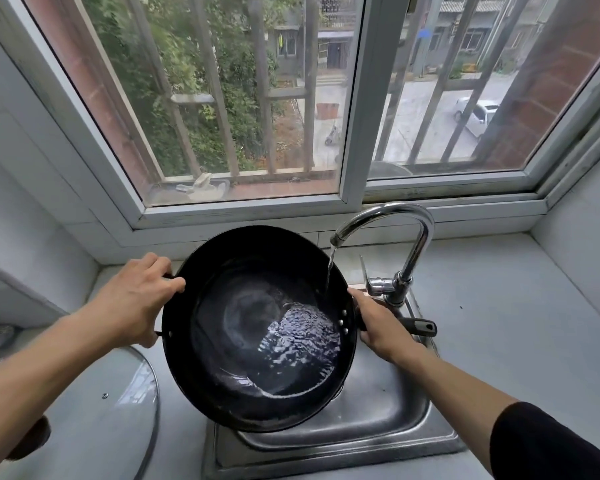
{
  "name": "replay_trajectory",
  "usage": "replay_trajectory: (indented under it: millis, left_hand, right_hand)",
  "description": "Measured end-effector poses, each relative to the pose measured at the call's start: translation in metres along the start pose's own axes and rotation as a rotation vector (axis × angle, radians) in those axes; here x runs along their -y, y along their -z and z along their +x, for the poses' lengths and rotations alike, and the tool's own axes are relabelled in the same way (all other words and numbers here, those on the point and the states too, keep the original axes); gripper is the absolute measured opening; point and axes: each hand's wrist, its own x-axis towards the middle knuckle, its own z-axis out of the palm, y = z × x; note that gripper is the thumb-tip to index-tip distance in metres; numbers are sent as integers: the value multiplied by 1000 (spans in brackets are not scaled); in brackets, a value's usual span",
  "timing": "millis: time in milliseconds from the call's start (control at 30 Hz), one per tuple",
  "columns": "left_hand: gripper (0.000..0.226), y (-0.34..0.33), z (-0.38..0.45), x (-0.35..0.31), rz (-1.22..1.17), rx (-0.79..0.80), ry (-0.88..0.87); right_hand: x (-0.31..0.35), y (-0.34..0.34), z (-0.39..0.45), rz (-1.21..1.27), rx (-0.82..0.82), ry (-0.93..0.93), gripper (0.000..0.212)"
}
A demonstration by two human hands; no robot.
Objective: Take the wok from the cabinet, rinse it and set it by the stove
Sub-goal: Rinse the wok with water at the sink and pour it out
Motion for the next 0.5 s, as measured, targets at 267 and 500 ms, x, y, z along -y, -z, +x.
replay_trajectory:
  millis: [267, 500]
  left_hand:
    - [86, 18, -12, -9, -26, 215, -20]
    - [88, 12, -16, -17, -91, 308, -8]
  right_hand:
    - [-9, -10, -1, -77, 108, -26, 96]
    - [-12, 0, -11, -110, 126, 14, 86]
